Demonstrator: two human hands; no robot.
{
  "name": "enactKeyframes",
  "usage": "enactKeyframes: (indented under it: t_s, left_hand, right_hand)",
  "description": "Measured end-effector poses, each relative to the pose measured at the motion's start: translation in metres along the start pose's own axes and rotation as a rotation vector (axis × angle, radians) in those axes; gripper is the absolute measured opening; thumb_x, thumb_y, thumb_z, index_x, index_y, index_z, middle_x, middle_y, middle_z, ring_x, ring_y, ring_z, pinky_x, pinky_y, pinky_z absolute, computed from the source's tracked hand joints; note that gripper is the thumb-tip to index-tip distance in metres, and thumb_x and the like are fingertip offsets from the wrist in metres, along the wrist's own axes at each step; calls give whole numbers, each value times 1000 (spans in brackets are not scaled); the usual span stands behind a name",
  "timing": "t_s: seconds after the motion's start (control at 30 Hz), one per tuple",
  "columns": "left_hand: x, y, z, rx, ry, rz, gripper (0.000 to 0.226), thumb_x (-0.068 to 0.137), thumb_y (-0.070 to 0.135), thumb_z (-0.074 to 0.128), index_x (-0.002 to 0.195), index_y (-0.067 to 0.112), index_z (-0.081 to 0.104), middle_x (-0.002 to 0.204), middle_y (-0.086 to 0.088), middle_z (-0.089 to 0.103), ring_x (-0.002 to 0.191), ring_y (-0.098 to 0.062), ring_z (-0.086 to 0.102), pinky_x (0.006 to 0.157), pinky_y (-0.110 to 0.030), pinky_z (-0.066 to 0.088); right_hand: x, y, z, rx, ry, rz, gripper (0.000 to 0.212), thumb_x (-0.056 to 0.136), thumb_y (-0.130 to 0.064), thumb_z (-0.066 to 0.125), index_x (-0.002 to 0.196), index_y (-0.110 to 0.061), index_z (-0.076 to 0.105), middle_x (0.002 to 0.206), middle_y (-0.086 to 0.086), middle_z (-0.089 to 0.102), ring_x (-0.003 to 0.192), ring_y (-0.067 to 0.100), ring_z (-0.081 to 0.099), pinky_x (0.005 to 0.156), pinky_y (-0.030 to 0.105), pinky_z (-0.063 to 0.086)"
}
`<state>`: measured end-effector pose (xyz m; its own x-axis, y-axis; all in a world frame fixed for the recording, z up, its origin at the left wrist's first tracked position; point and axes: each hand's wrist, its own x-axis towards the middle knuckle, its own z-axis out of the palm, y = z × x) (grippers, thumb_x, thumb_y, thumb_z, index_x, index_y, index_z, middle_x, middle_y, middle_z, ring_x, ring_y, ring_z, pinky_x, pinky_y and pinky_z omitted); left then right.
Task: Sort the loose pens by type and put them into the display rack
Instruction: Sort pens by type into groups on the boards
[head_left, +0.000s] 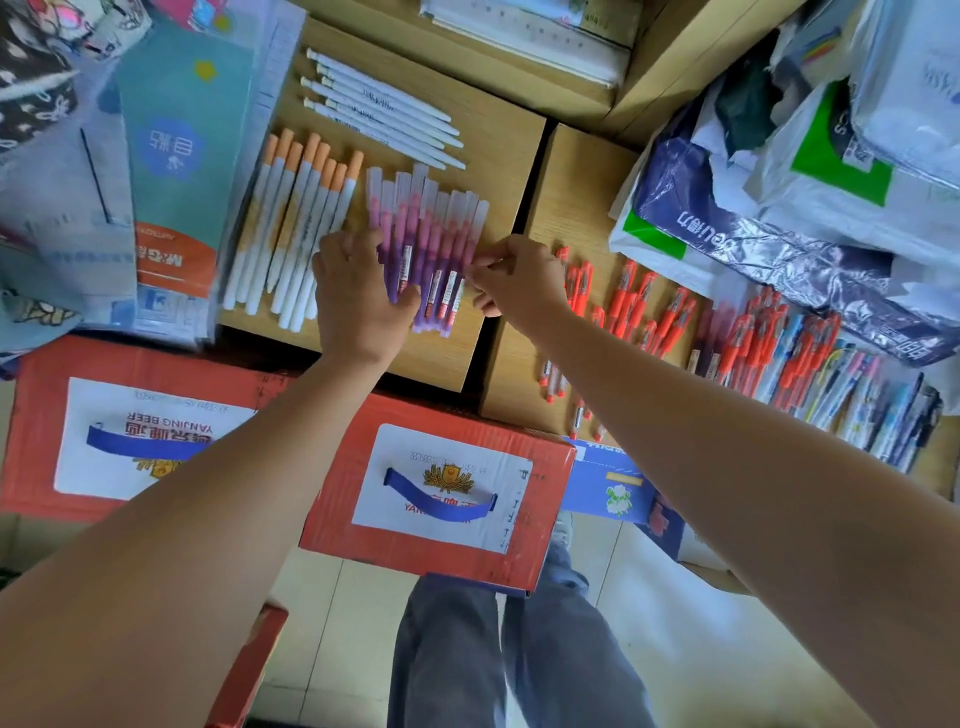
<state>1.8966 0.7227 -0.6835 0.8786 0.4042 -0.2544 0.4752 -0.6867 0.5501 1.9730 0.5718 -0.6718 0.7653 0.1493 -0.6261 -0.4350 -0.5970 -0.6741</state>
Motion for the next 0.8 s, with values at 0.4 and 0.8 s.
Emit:
enactKeyframes:
  t_s: [0.4,0.8]
  left_hand:
    - [-30,114,45,-124,-220,321,17,87,8,58,101,14,65,92,-3,61,84,-18,58,74,-27,44]
    - [-86,165,129,340,-397,549,38,73,18,74,110,25,68,112,-12,48,105,-35,44,96,-46,37]
  right_hand:
    - [-50,63,-107,10,201,-62,3,85,-20,63,81,-20,62,69,4,67,62,25,66,63,45,56]
    - [-91,174,-205,-208,459,-67,8,87,-18,63,94,-14,64,73,-6,63,62,16,61,61,39,55]
